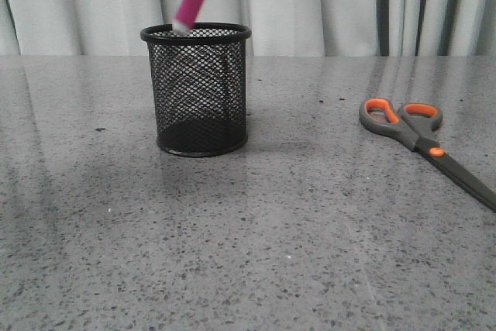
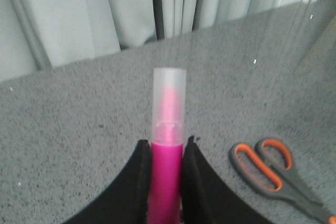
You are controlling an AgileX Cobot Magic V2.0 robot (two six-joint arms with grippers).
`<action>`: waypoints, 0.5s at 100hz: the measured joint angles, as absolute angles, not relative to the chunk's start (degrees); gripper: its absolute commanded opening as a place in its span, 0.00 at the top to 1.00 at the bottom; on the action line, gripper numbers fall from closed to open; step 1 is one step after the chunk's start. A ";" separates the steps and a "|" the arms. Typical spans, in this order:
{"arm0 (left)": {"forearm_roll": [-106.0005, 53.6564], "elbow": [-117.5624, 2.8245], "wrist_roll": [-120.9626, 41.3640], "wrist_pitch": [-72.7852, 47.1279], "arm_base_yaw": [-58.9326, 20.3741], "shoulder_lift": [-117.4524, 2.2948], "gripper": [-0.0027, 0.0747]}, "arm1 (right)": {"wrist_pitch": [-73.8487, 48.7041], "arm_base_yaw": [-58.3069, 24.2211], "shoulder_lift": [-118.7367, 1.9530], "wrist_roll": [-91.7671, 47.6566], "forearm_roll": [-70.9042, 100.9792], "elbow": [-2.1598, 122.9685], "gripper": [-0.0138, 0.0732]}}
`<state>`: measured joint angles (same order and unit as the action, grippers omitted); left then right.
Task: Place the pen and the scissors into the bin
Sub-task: 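Lift the pink marker upright and carry it above the mesh cup, then lower the marker into the mesh cup and open the left gripper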
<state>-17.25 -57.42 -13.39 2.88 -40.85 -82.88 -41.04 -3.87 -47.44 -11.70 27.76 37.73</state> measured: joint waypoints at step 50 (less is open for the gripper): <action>-17.35 -57.42 -13.39 3.36 -40.85 -85.38 0.99 | -41.72 -3.87 -47.44 -11.70 27.76 37.73 0.47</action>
